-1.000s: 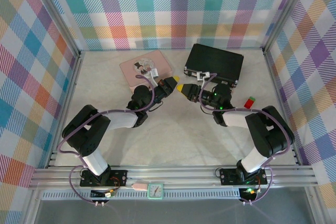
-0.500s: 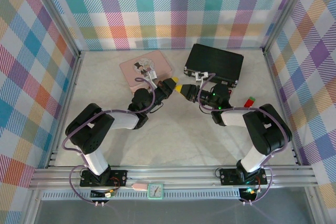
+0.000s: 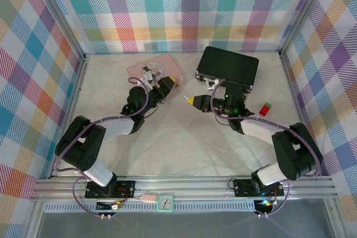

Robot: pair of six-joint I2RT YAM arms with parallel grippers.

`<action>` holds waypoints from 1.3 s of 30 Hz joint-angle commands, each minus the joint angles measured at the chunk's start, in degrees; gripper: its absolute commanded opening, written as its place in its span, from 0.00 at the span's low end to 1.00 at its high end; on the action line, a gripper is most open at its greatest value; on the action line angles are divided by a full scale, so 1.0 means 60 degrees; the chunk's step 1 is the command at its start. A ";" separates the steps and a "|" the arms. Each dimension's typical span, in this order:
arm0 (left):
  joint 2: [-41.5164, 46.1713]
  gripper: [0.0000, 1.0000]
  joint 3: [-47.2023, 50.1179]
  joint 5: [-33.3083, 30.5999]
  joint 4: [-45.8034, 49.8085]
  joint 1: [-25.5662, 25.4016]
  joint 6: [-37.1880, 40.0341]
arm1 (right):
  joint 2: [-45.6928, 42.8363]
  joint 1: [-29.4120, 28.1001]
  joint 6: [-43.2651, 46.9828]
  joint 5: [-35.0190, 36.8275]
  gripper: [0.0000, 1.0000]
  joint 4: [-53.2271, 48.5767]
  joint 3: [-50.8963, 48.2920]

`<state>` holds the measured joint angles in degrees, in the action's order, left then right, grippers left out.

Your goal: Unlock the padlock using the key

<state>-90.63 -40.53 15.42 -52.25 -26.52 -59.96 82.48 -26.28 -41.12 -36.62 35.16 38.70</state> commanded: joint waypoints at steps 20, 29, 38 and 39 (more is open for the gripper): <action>-0.1414 0.66 -0.2171 -0.2189 0.7458 0.0903 0.4308 | -0.1515 -0.0204 0.4957 0.3141 0.00 -0.6097 0.1180; -0.2163 0.72 -0.2510 -0.2093 0.6717 0.1037 0.5854 | -0.1589 -0.0205 0.4737 0.3068 0.00 -0.5723 0.0946; -0.3139 0.62 -0.3423 -0.1463 0.6905 0.1037 0.6980 | -0.1477 -0.0207 0.4573 0.2983 0.00 -0.5509 0.0908; -0.3323 0.59 -0.3535 -0.1390 0.6921 0.1037 0.6952 | -0.1479 -0.0204 0.4570 0.2985 0.00 -0.5495 0.0919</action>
<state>-108.12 -59.46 5.48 -10.63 -20.71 -20.99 74.41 -27.35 -13.67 -18.41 0.45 43.97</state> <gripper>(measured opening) 0.607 0.047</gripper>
